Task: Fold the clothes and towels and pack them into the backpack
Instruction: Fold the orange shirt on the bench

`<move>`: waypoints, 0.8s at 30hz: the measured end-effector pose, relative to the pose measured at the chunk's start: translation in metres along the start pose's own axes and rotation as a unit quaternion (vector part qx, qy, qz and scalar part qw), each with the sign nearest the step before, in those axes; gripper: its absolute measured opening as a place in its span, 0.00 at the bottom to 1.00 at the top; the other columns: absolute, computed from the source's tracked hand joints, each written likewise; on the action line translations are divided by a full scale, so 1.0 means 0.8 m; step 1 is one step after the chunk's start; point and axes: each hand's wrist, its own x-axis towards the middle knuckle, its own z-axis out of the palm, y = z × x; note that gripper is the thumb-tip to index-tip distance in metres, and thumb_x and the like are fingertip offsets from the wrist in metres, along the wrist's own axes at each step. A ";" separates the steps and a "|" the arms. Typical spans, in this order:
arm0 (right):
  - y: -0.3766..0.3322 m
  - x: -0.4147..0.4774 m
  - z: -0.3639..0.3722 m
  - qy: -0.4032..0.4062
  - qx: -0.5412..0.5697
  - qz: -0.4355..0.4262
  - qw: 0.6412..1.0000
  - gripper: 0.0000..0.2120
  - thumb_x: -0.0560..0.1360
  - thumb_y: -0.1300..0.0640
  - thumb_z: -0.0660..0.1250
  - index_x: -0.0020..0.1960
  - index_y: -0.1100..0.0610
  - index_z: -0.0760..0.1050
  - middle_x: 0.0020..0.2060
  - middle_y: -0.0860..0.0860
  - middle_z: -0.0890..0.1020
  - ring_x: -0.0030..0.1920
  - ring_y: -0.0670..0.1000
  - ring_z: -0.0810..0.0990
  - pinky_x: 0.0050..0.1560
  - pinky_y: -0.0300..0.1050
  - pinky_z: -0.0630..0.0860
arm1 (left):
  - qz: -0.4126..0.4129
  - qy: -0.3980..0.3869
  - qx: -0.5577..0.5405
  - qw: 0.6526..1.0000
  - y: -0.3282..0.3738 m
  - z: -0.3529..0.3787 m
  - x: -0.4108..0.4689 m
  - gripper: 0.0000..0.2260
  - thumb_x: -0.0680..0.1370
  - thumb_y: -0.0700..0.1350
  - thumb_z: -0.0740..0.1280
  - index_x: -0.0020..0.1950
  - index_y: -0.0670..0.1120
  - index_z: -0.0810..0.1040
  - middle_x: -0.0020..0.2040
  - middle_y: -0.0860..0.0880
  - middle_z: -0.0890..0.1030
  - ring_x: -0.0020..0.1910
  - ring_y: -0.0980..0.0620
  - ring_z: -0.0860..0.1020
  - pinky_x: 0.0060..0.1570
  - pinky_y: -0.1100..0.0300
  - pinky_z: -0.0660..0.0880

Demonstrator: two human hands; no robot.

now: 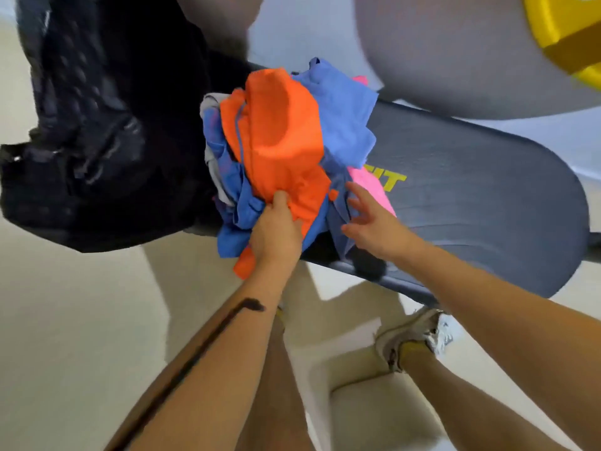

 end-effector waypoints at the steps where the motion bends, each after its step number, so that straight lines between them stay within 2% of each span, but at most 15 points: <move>1: 0.010 0.005 -0.005 0.025 -0.031 -0.047 0.998 0.36 0.72 0.60 0.64 0.76 0.49 0.55 0.69 0.46 0.65 0.66 0.52 0.69 0.62 0.49 0.71 | -0.008 0.026 0.003 1.000 0.005 0.008 0.002 0.11 0.76 0.42 0.63 0.58 0.45 0.71 0.51 0.40 0.80 0.50 0.35 0.78 0.42 0.45 0.71; 3: 0.030 0.024 -0.012 0.047 -0.040 -0.133 0.989 0.37 0.65 0.56 0.62 0.74 0.55 0.61 0.68 0.48 0.65 0.67 0.53 0.69 0.63 0.50 0.72 | -0.003 0.056 0.012 0.998 0.017 0.024 0.004 0.09 0.76 0.40 0.62 0.56 0.45 0.75 0.51 0.40 0.81 0.50 0.36 0.78 0.43 0.46 0.70; 4: 0.036 0.034 -0.014 0.049 -0.024 -0.142 0.988 0.36 0.65 0.58 0.62 0.73 0.55 0.62 0.67 0.48 0.67 0.67 0.53 0.70 0.63 0.48 0.72 | 0.016 0.069 -0.004 0.997 0.026 0.035 0.006 0.09 0.76 0.40 0.62 0.54 0.44 0.77 0.50 0.40 0.81 0.49 0.36 0.77 0.44 0.46 0.69; 6: 0.052 0.057 -0.018 0.057 0.027 -0.133 0.989 0.34 0.70 0.62 0.65 0.74 0.49 0.62 0.69 0.47 0.69 0.66 0.49 0.72 0.65 0.46 0.72 | 0.088 0.087 -0.066 0.990 0.041 0.067 0.011 0.08 0.77 0.42 0.62 0.49 0.42 0.80 0.47 0.40 0.82 0.46 0.38 0.78 0.43 0.46 0.70; 8: 0.055 0.087 -0.021 0.053 0.094 -0.146 0.983 0.30 0.73 0.59 0.67 0.71 0.41 0.62 0.66 0.45 0.74 0.60 0.47 0.77 0.62 0.46 0.73 | 0.155 0.096 -0.105 0.978 0.054 0.096 0.027 0.13 0.76 0.44 0.58 0.45 0.40 0.80 0.41 0.39 0.82 0.40 0.38 0.78 0.39 0.46 0.72; 9: 0.051 0.102 -0.024 0.044 0.092 -0.148 0.984 0.28 0.75 0.56 0.67 0.70 0.40 0.63 0.61 0.44 0.77 0.54 0.45 0.79 0.58 0.44 0.73 | 0.174 0.102 -0.104 0.974 0.058 0.108 0.039 0.14 0.75 0.44 0.57 0.44 0.38 0.80 0.40 0.38 0.81 0.39 0.38 0.78 0.38 0.46 0.72; 10: 0.048 0.118 -0.027 0.035 0.072 -0.164 0.983 0.23 0.75 0.54 0.67 0.67 0.41 0.67 0.53 0.43 0.80 0.47 0.42 0.79 0.52 0.43 0.74 | 0.179 0.107 -0.081 0.975 0.061 0.113 0.050 0.14 0.74 0.43 0.56 0.42 0.38 0.79 0.39 0.38 0.81 0.38 0.37 0.79 0.36 0.47 0.71; 12: 0.038 0.137 -0.034 0.063 -0.053 -0.195 0.977 0.05 0.75 0.52 0.67 0.49 0.52 0.78 0.39 0.50 0.81 0.37 0.45 0.76 0.46 0.49 0.76 | 0.206 0.141 0.012 0.968 0.066 0.112 0.062 0.12 0.75 0.42 0.57 0.42 0.38 0.79 0.39 0.39 0.82 0.38 0.39 0.80 0.33 0.51 0.73; 13: 0.033 0.143 -0.036 0.093 -0.109 -0.212 0.967 0.09 0.75 0.53 0.66 0.41 0.58 0.78 0.36 0.55 0.81 0.35 0.50 0.76 0.45 0.52 0.76 | 0.231 0.146 0.047 0.961 0.065 0.112 0.068 0.12 0.77 0.42 0.57 0.44 0.39 0.79 0.41 0.40 0.82 0.40 0.39 0.81 0.35 0.52 0.75; 15: 0.029 0.148 -0.037 0.137 -0.182 -0.234 0.945 0.14 0.75 0.55 0.66 0.33 0.59 0.74 0.32 0.57 0.80 0.36 0.56 0.76 0.44 0.52 0.75 | 0.251 0.145 0.018 0.957 0.058 0.110 0.073 0.13 0.78 0.45 0.56 0.44 0.40 0.77 0.42 0.40 0.82 0.41 0.39 0.81 0.37 0.51 0.75; 17: 0.024 0.140 -0.034 0.174 -0.218 -0.264 0.923 0.12 0.76 0.56 0.65 0.34 0.57 0.74 0.32 0.53 0.80 0.36 0.55 0.77 0.44 0.51 0.75 | 0.214 0.119 -0.036 0.969 0.056 0.103 0.069 0.15 0.77 0.50 0.56 0.45 0.41 0.75 0.46 0.38 0.81 0.46 0.37 0.79 0.42 0.47 0.72; 19: 0.018 0.122 -0.032 0.213 -0.190 -0.295 0.912 0.07 0.75 0.58 0.65 0.40 0.59 0.78 0.35 0.54 0.83 0.40 0.56 0.79 0.45 0.50 0.75 | 0.185 0.098 -0.076 0.975 0.062 0.095 0.059 0.14 0.75 0.52 0.58 0.48 0.43 0.76 0.49 0.39 0.81 0.50 0.37 0.77 0.46 0.47 0.71; 22: -0.003 0.062 -0.029 0.255 -0.169 -0.344 0.888 0.05 0.73 0.63 0.65 0.41 0.57 0.79 0.35 0.52 0.82 0.38 0.53 0.77 0.41 0.45 0.72 | 0.172 0.126 -0.111 0.971 0.081 0.067 0.017 0.09 0.74 0.46 0.65 0.53 0.45 0.77 0.51 0.42 0.82 0.53 0.39 0.78 0.48 0.49 0.73; 24: -0.022 0.006 -0.025 0.265 -0.168 -0.365 0.877 0.07 0.72 0.65 0.65 0.40 0.55 0.80 0.33 0.50 0.79 0.36 0.48 0.74 0.39 0.43 0.68 | 0.173 0.142 -0.149 0.963 0.091 0.046 -0.019 0.08 0.73 0.45 0.66 0.51 0.47 0.77 0.49 0.44 0.83 0.52 0.40 0.79 0.47 0.50 0.75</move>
